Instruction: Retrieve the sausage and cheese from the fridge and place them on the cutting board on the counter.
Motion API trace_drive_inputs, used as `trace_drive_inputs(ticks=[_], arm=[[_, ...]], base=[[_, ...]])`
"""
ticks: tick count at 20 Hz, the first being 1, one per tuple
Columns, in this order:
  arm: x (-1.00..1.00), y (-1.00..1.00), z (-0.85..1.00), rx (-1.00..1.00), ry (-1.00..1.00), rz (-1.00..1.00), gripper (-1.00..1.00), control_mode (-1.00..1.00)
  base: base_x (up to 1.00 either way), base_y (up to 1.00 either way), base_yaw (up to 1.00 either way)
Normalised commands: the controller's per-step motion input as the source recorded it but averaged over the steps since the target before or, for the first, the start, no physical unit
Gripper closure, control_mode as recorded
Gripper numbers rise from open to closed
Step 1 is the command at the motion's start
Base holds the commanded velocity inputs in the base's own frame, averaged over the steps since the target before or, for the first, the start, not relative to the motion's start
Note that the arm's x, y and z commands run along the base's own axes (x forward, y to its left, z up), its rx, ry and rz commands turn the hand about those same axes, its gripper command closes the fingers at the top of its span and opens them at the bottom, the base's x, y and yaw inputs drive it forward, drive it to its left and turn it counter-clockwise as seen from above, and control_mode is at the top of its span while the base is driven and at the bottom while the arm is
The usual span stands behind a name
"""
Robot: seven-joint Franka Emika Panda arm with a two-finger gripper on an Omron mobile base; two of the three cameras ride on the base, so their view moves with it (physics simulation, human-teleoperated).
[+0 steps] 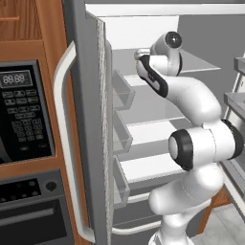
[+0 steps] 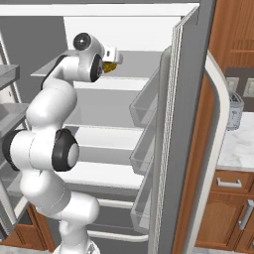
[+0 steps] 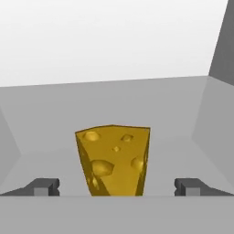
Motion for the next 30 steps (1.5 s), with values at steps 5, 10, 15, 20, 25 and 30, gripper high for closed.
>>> trace_drive_inputs(ticks=[5,10,15,20,25,30], arm=[[0.23,0.00,0.00,0.00,0.00,0.00,-1.00,-1.00],[0.15,0.00,-0.07,0.00,0.00,0.00,-1.00,-1.00],[0.11,0.00,-0.13,0.00,0.00,0.00,-1.00,-1.00],[0.04,0.00,-0.23,0.00,0.00,0.00,-1.00,-1.00],[0.06,0.00,-0.25,0.00,0.00,0.00,-1.00,-1.00],[0.05,0.00,-0.30,0.00,0.02,0.00,-1.00,-1.00]], base=[[0.00,0.00,0.00],[0.00,0.00,0.00],[0.00,0.00,0.00],[0.00,0.00,0.00],[0.00,0.00,0.00],[0.00,0.00,0.00]])
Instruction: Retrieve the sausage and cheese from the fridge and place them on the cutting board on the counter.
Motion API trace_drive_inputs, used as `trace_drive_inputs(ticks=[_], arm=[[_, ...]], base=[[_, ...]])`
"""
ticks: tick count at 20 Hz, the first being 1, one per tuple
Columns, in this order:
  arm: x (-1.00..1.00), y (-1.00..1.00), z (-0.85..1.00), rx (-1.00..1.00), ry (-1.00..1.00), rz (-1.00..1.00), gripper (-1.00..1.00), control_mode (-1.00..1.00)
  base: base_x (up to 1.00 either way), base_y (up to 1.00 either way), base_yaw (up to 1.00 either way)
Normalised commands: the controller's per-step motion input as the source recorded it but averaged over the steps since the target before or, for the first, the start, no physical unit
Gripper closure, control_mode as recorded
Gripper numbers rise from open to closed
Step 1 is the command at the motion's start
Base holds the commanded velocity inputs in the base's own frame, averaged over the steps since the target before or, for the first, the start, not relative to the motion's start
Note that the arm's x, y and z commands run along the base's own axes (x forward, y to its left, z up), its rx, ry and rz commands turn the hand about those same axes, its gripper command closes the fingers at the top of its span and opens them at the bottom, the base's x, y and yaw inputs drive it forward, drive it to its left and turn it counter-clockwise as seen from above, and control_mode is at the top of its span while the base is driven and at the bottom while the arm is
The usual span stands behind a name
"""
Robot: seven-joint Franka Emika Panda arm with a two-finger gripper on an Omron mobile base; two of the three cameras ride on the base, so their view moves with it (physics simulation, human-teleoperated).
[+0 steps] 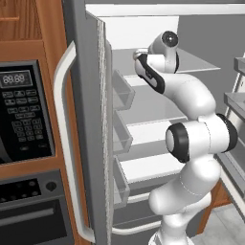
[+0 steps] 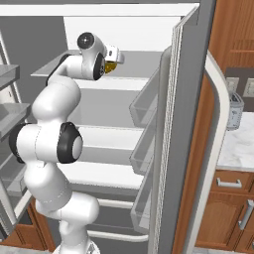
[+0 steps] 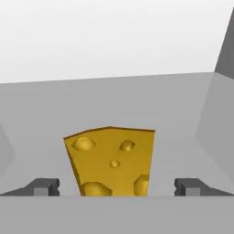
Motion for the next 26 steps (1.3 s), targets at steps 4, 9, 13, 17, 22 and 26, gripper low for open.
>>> trace_drive_inputs(ticks=[4,9,13,17,22,26], arm=[[0.00,0.00,-0.32,0.01,0.08,0.00,-1.00,-1.00],[-0.02,0.00,-0.25,0.01,0.04,0.00,-1.00,-1.00],[0.07,0.00,-0.22,0.01,0.00,0.01,-1.00,-1.00],[0.10,0.00,-0.29,0.02,0.00,0.01,-1.00,-1.00],[0.00,0.00,-0.32,0.03,0.00,0.00,-1.00,-1.00],[0.03,0.00,-0.28,0.05,0.00,0.00,1.00,-1.00]], base=[[0.00,0.00,0.00],[0.00,0.00,0.00],[0.00,0.00,0.00],[0.00,0.00,0.00],[0.00,0.00,0.00],[0.00,0.00,0.00]])
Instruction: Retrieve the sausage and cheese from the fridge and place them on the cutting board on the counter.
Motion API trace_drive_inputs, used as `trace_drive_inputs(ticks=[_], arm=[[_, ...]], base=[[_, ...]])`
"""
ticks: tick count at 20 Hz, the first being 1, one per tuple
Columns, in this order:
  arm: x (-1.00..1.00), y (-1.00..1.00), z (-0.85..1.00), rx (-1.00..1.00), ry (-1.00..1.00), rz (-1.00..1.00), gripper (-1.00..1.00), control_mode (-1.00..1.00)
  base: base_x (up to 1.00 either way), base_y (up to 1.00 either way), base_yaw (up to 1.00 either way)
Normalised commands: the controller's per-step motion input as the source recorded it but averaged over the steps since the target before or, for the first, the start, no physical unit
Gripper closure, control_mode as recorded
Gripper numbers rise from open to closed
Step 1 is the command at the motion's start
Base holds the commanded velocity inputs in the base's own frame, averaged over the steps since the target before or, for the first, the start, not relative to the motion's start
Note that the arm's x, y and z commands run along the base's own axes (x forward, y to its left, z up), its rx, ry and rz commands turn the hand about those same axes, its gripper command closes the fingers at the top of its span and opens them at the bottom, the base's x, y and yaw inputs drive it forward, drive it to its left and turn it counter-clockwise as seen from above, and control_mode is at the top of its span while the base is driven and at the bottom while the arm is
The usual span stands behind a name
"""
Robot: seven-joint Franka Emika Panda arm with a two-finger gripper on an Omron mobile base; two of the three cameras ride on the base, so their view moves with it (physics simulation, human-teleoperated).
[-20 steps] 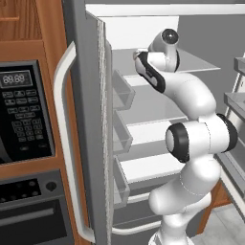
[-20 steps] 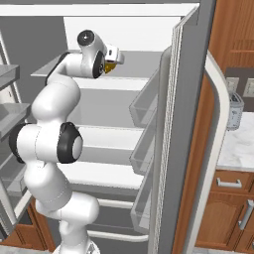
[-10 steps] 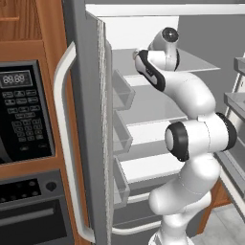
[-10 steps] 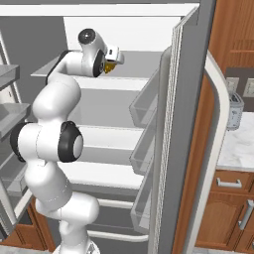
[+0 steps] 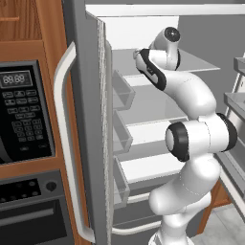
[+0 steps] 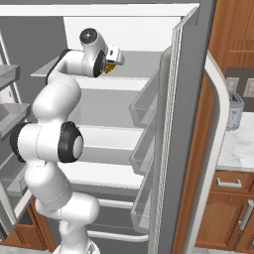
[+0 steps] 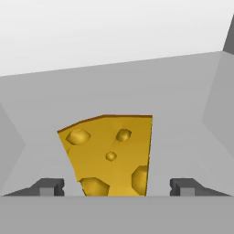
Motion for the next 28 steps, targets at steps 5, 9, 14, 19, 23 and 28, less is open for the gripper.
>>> trace_drive_inputs(ticks=[5,9,14,19,23,28], arm=[[0.03,0.00,-0.28,0.05,0.01,0.00,1.00,-1.00],[-0.01,0.00,-0.32,0.05,0.05,0.00,1.00,-1.00],[-0.12,0.00,-0.24,0.04,0.01,0.00,1.00,-1.00],[-0.31,0.02,-0.08,0.00,-0.01,0.00,1.00,-1.00],[-0.52,0.02,0.00,0.00,-0.06,0.00,1.00,-1.00],[-0.59,0.00,0.17,0.00,0.00,0.00,1.00,-1.00]], base=[[0.00,0.00,0.00],[0.00,0.00,0.00],[0.00,0.00,0.00],[0.00,0.00,0.00],[0.00,0.00,0.00],[0.00,0.00,0.00]])
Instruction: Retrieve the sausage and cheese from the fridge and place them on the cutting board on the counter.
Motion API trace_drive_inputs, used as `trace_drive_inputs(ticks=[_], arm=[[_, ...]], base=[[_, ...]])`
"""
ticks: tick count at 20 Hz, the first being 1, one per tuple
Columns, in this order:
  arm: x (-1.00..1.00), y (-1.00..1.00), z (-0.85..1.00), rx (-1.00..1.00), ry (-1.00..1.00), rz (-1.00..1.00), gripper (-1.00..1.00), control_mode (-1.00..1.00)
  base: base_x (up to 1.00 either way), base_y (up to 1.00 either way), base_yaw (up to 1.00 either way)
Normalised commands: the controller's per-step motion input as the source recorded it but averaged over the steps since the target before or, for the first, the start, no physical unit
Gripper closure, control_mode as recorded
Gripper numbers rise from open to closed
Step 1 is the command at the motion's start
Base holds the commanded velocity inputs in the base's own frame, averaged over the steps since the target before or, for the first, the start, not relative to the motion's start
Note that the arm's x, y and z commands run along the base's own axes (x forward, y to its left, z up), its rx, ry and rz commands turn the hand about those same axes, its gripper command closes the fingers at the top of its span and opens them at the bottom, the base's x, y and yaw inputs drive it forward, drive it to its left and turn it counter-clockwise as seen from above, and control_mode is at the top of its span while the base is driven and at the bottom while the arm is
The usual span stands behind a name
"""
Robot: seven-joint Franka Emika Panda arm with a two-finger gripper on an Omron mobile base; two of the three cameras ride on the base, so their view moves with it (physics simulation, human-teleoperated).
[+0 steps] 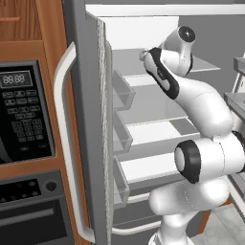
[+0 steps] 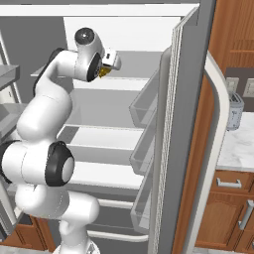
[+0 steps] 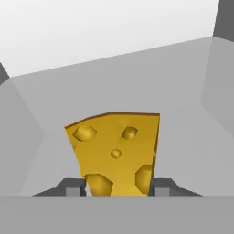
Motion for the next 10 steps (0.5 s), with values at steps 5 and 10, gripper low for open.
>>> trace_drive_inputs(ticks=[5,10], arm=[[-0.71,0.00,0.19,0.00,0.00,0.00,1.00,-1.00],[-0.86,0.00,-0.02,0.00,-0.01,0.00,1.00,-1.00]], base=[[0.00,0.00,0.00],[0.00,0.00,0.00]])
